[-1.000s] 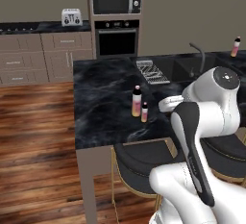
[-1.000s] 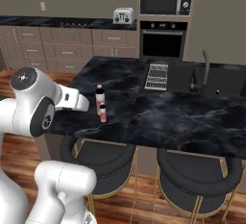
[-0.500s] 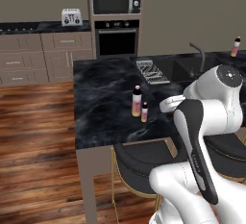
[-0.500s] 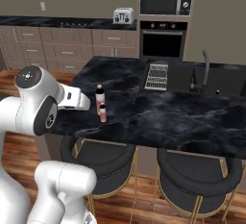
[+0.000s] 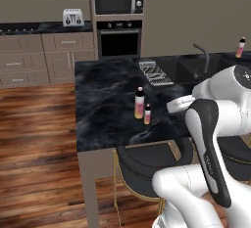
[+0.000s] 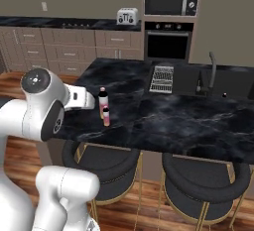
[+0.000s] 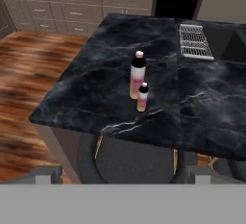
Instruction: Place the large bottle from the dining counter next to the other large bottle outside the sink, and place the small bottle from the dining counter next to the other small bottle inside the sink.
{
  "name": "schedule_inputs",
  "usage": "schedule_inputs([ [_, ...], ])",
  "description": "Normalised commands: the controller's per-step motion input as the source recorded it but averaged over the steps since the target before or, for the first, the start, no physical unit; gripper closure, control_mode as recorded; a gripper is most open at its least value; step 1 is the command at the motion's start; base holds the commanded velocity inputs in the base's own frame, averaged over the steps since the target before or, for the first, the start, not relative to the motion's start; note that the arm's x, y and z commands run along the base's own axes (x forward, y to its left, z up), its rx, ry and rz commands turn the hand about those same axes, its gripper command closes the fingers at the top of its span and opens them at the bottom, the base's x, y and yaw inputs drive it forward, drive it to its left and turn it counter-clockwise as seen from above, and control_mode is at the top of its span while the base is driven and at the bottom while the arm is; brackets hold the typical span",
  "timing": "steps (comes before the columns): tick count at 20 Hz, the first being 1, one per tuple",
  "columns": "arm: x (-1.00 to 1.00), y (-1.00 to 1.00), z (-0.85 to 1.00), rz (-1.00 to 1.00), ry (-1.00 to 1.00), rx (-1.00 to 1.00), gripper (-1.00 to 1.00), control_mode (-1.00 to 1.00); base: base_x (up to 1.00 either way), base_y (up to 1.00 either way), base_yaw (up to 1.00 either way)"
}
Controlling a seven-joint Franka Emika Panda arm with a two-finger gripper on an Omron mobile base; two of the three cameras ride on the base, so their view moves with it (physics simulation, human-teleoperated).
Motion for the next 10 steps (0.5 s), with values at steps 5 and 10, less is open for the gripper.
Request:
schedule_inputs([
  [5, 0.0, -0.07, 0.22, 0.14, -0.12, 0.01, -1.0, -1.0, 0.0, 0.0, 0.0],
  [10, 0.0, -0.03, 0.14, 0.14, -0.14, 0.0, -1.0, -1.0, 0.0, 0.0, 0.0],
])
